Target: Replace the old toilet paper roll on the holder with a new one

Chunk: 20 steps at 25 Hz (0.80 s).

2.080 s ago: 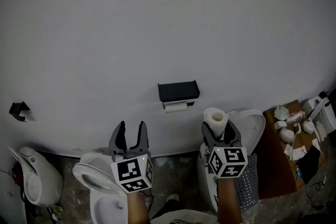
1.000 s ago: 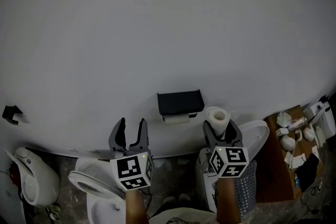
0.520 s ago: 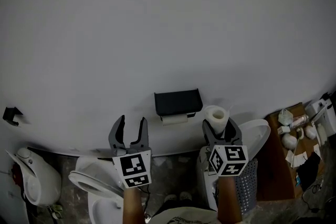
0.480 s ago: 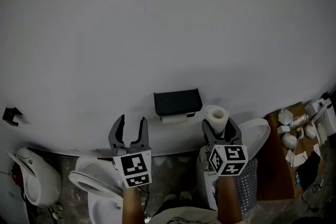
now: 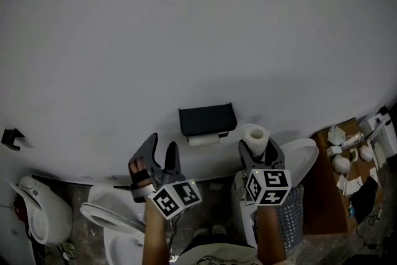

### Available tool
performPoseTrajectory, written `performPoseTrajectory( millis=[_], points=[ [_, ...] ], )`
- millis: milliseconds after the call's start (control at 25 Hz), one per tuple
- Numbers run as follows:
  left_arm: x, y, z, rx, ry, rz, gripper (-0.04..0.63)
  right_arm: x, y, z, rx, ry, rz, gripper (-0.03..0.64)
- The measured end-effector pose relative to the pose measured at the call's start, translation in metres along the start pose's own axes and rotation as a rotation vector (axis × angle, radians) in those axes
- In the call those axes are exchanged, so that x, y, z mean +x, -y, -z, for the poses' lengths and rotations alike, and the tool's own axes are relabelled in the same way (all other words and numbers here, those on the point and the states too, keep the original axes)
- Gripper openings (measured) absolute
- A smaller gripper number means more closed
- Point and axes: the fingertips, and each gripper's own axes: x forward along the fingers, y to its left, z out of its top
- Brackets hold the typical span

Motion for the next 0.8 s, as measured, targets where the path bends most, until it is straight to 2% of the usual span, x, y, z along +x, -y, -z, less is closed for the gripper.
performPoseTrajectory(
  millis=[120,240,800],
  points=[
    [0.003,0.009,0.003,0.159,-0.027,-0.030,0.239,0.001,0.002,0.002,-0.008,-0.006,0.008,0.302],
    [0.005,0.016,0.004,0.245,-0.039,-0.037,0.239,0.001,0.003,0.003,-0.011,-0.010,0.012,0.302],
    [0.004,0.052,-0.009,0.252,-0.002,0.053,0.241,-0.012,0.015,0.010,0.004,-0.016,0.039,0.302]
  ],
)
